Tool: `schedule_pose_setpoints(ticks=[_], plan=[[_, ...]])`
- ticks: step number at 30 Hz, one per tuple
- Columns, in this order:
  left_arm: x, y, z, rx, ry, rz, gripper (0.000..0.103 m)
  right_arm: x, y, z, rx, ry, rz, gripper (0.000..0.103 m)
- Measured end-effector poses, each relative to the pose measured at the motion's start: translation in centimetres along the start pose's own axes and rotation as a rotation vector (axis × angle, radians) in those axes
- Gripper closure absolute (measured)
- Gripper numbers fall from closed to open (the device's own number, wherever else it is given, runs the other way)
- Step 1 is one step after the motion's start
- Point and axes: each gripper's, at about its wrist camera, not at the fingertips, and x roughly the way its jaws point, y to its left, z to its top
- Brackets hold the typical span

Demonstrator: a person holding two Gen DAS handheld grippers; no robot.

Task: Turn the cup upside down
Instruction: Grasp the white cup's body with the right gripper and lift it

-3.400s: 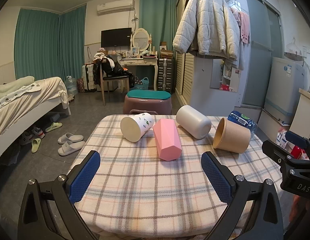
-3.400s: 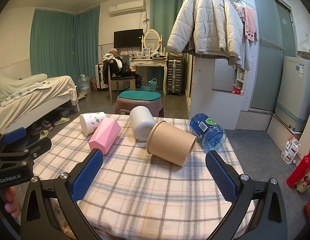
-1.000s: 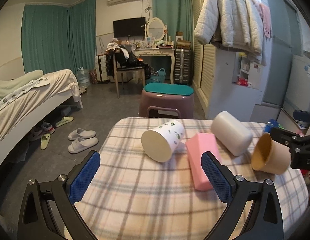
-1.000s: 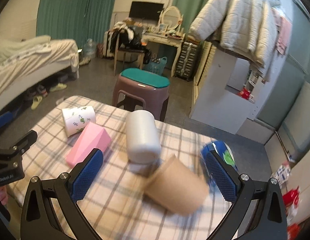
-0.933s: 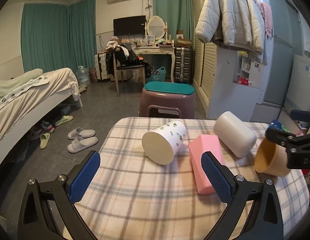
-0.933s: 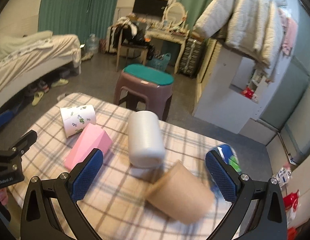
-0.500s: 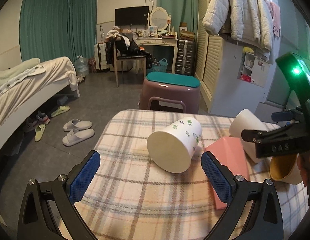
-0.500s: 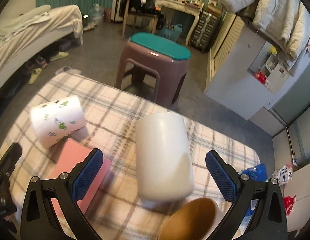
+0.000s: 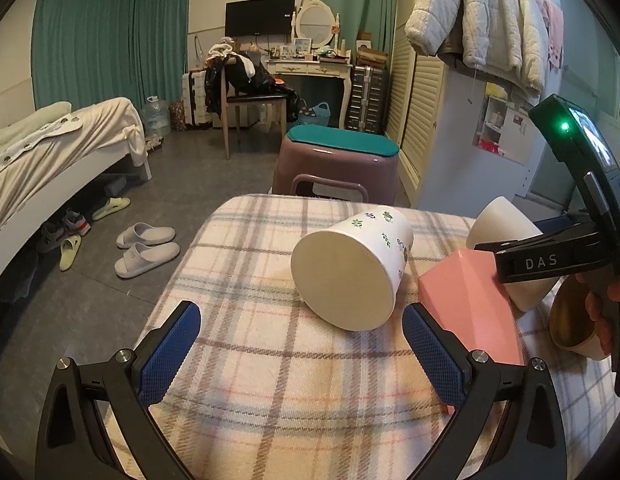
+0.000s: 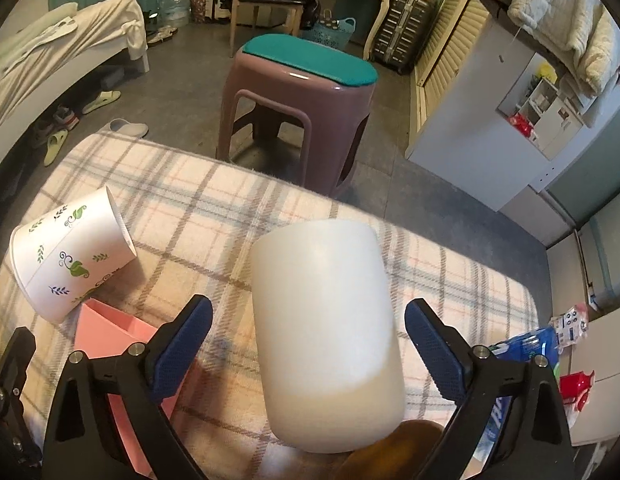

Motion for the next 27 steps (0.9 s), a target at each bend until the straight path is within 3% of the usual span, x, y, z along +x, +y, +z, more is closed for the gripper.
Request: schedule_pose_setpoints(ticks=[4, 7, 15, 27], plan=[[0.0, -0.1, -0.1, 0.001, 0.001, 0.004, 0.0, 0.1, -0.3, -0.1, 0.02, -0.002, 0.003, 0.016], [-0.1, 0.0, -0.1, 0.002, 0.001, 0.01, 0.0, -0.2, -0.5, -0.1, 0.021, -0.007, -0.009, 0.029], [-1.4, 0.1, -0.2, 0.007, -0.011, 0.021, 0.0, -2.1, -1.2, -0.8, 0.059, -0.042, 0.022, 0.03], [-6.7, 1.1, -0.1, -0.009, -0.076, 0.01, 0.0, -11.3, -0.2, -3.2, 0.087, -0.159, 0.074, 0.032]])
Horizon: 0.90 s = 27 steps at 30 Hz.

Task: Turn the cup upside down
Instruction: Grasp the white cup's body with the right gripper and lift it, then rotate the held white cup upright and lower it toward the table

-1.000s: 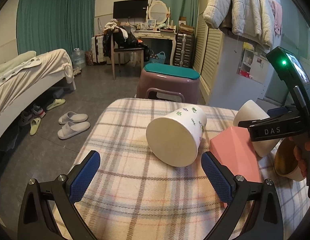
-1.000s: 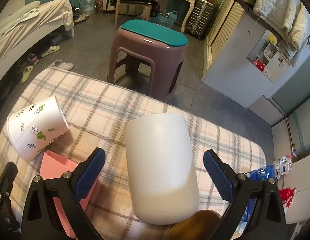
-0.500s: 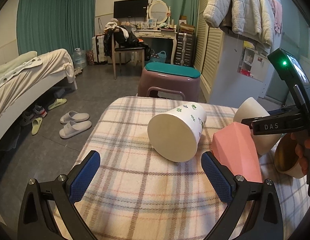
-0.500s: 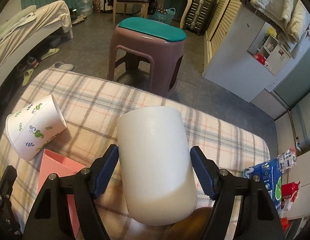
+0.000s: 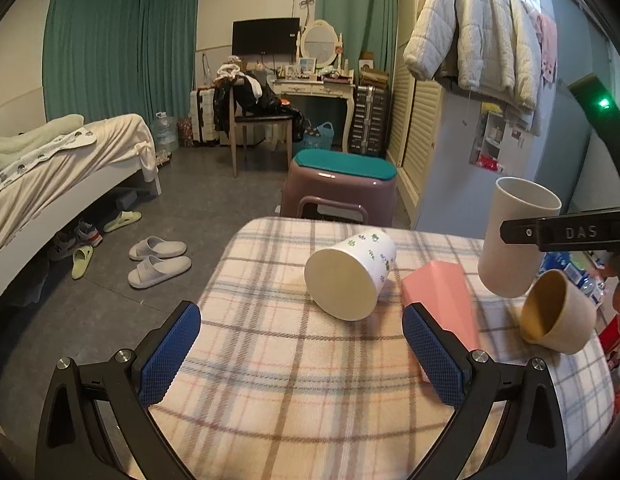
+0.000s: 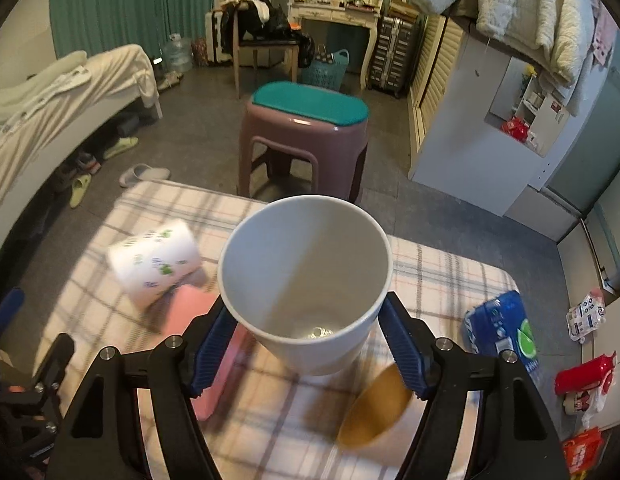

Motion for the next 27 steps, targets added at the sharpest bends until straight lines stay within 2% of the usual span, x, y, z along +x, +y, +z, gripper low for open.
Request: schedule_pose_setpoints(ticks=[4, 8, 14, 17, 20, 27], plan=[[-2.4, 0.5, -0.2, -0.005, -0.029, -0.012, 0.0, -3.4, 1.3, -1.5, -0.006, -0.03, 0.016, 0.032], [-4.5, 1.1, -0.3, -0.008, -0.057, -0.024, 0.0, -6.9, 2.9, -4.6, -0.021, -0.039, 0.044, 0.032], [-6.3, 1.3, -1.4, -0.005, -0.069, -0.039, 0.0, -9.1, 4.9, -10.4, -0.014, 0.033, 0.104, 0.032], [-6.6, 0.9, -2.1, -0.006, -0.061, -0.049, 0.0, -8.2, 5.3, -13.1, 0.014, 0.116, 0.15, 0.032], [-6.6, 0.8, -2.9, -0.01, -0.043, -0.054, 0.0, -5.9, 4.9, -14.3, 0.072, 0.182, 0.179, 0.032], [-6.1, 0.6, -4.0, -0.008, -0.01, -0.033, 0.0, -3.1, 2.0, -13.4, 0.259, 0.15, 0.226, 0.032]])
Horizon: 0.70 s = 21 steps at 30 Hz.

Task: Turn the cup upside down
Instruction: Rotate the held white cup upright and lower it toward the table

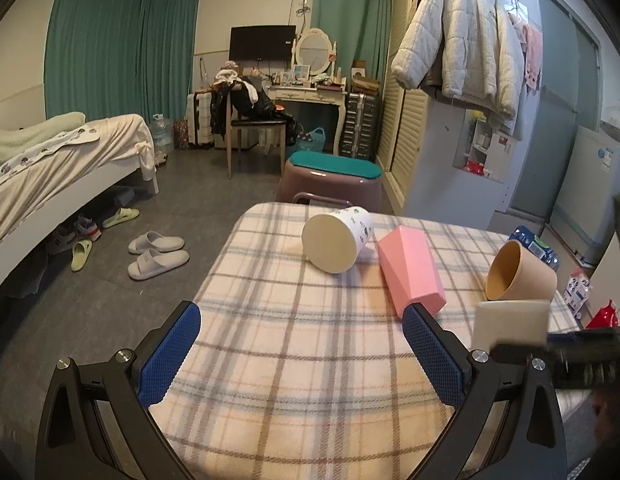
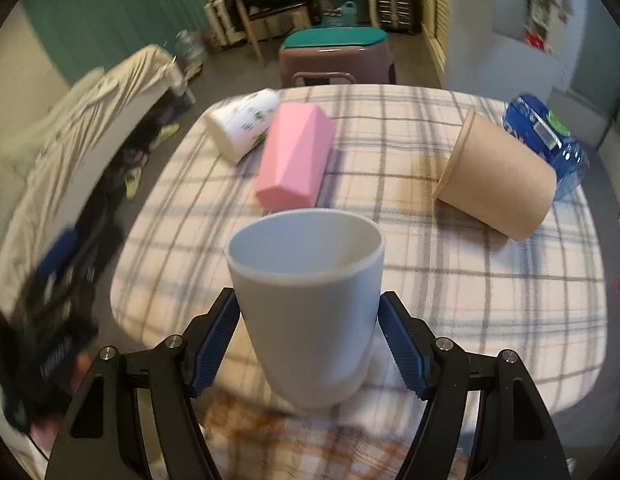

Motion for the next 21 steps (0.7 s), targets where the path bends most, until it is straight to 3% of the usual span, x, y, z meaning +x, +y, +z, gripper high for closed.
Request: schedule_pose_setpoints(ticks=[6, 13, 17, 21], plan=[[0.9, -1.0, -0.4, 0.026, 0.025, 0.015, 0.0, 2.5, -2.6, 1.1, 0.126, 0.011, 0.039, 0.032], [1.3, -2.7, -1.2, 0.052, 0.048, 0.026, 0.0, 2.7, -2.6, 1.0, 0.08, -0.014, 0.039, 0.032], [0.8, -3.9, -1.4, 0.065, 0.05, 0.035, 0.0, 1.5, -2.9, 0.3, 0.056, -0.061, 0.034, 0.025], [-0.1, -5.5, -1.6, 0.066, 0.044, 0.032, 0.0, -1.5, -3.6, -0.5, 0.023, -0.175, 0.034, 0.022]])
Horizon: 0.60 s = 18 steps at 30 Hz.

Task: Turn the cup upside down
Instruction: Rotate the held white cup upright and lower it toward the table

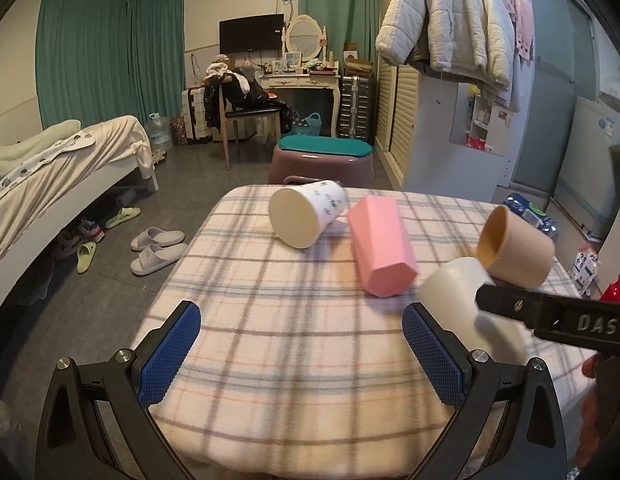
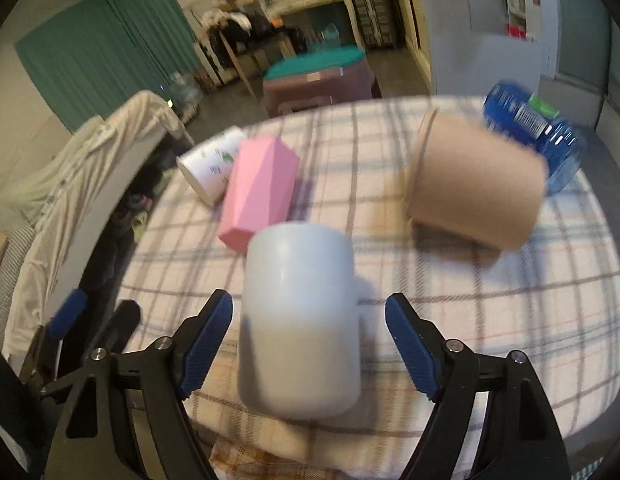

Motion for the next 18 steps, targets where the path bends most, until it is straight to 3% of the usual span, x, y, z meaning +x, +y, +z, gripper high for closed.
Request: schedule_pose_setpoints(ticks=[4, 8, 18], plan=[[-1.0, -2.7, -0.4, 0.019, -0.01, -0.021, 0.0, -3.6, -1.7, -0.1, -0.036, -0.126, -0.056, 0.021], [-1.4, -5.4, -1.2, 0.023, -0.001, -0.049, 0.0, -6.1, -3.8, -0.8, -0.049, -0.197, -0.112, 0.019], [-1.2, -10.6, -3.0, 0.027, 0.051, -0.087, 0.0, -8.4, -9.5, -3.3, -0.033, -0.223, -0.17, 0.019]])
